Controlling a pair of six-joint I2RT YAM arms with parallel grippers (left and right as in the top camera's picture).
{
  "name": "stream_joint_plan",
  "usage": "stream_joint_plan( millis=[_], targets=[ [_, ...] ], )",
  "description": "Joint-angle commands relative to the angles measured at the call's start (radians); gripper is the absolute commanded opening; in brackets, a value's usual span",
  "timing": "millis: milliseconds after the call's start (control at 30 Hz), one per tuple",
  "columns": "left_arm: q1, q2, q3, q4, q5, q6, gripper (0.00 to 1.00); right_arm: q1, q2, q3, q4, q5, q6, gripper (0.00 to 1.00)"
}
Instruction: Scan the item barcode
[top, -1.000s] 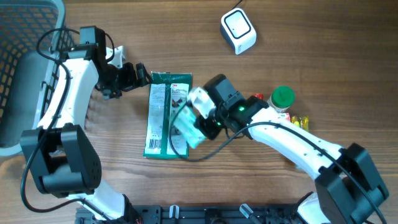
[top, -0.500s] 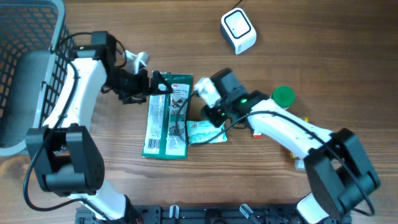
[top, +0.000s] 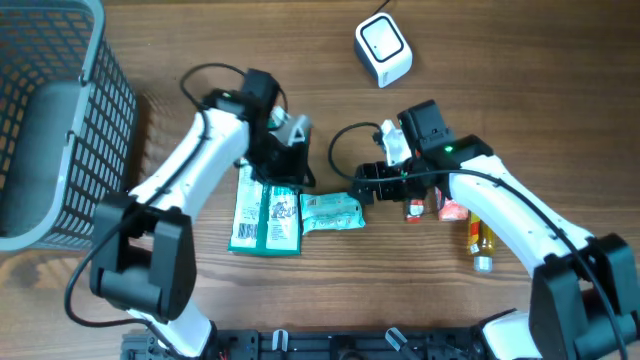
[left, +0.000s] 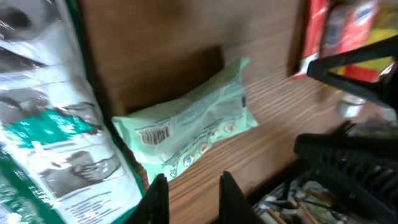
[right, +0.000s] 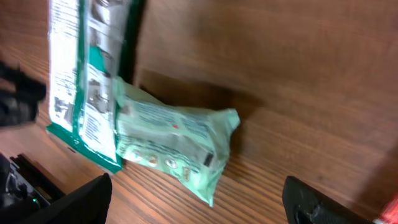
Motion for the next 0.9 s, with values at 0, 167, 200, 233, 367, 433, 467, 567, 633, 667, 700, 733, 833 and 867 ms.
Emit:
stream_joint_plan(
  millis=[0, 167, 200, 233, 367, 433, 467, 567, 633, 667, 700, 733, 833, 867],
  targets=[
    [-0.066, 0.012, -0.064, 0.044, -0.151, -0.165, 0.12, -0.003, 0.024, -0.072, 0.069, -0.117, 0.061, 0.82],
    [-0.12, 0.012, -0.138, 0.129, -0.19, -0.245, 0.05, -0.003, 0.024, -0.142, 0.183, -0.13, 0.139, 0.7],
    [-0.137, 0.012, -0.161, 0.152, -0.191, -0.246, 0.05, -0.003, 0.024, -0.167, 0.222, -0.146, 0.161, 0.68],
    [-0.144, 0.012, -0.173, 0.168, -0.193, -0.249, 0.05, -0.003, 0.024, -0.183, 0.246, -0.146, 0.179, 0.68],
    [-0.152, 0.012, -0.216, 0.22, -0.238, -0.308, 0.07, -0.003, 0.024, -0.242, 0.322, -0.146, 0.236, 0.66],
    [-0.152, 0.012, -0.23, 0.24, -0.239, -0.317, 0.08, -0.003, 0.024, -0.267, 0.353, -0.146, 0.259, 0.66],
    [-0.152, 0.012, -0.236, 0.251, -0.239, -0.319, 0.09, -0.003, 0.024, -0.277, 0.365, -0.146, 0.264, 0.67],
    [-0.152, 0.012, -0.253, 0.279, -0.239, -0.32, 0.09, -0.003, 0.025, -0.306, 0.414, -0.147, 0.295, 0.67],
    [-0.152, 0.012, -0.259, 0.282, -0.239, -0.32, 0.09, -0.003, 0.025, -0.318, 0.438, -0.146, 0.311, 0.66],
    [-0.152, 0.012, -0.262, 0.283, -0.239, -0.319, 0.09, -0.003, 0.027, -0.326, 0.459, -0.147, 0.322, 0.66],
    [-0.152, 0.012, -0.264, 0.286, -0.24, -0.319, 0.09, -0.003, 0.029, -0.331, 0.474, -0.146, 0.332, 0.65],
    [-0.152, 0.012, -0.265, 0.286, -0.24, -0.319, 0.09, -0.003, 0.031, -0.335, 0.484, -0.147, 0.341, 0.64],
    [-0.153, 0.012, -0.265, 0.286, -0.252, -0.319, 0.11, -0.003, 0.042, -0.335, 0.523, -0.181, 0.346, 0.61],
    [-0.153, 0.012, -0.265, 0.286, -0.255, -0.319, 0.11, -0.003, 0.046, -0.335, 0.538, -0.198, 0.348, 0.61]
  ],
)
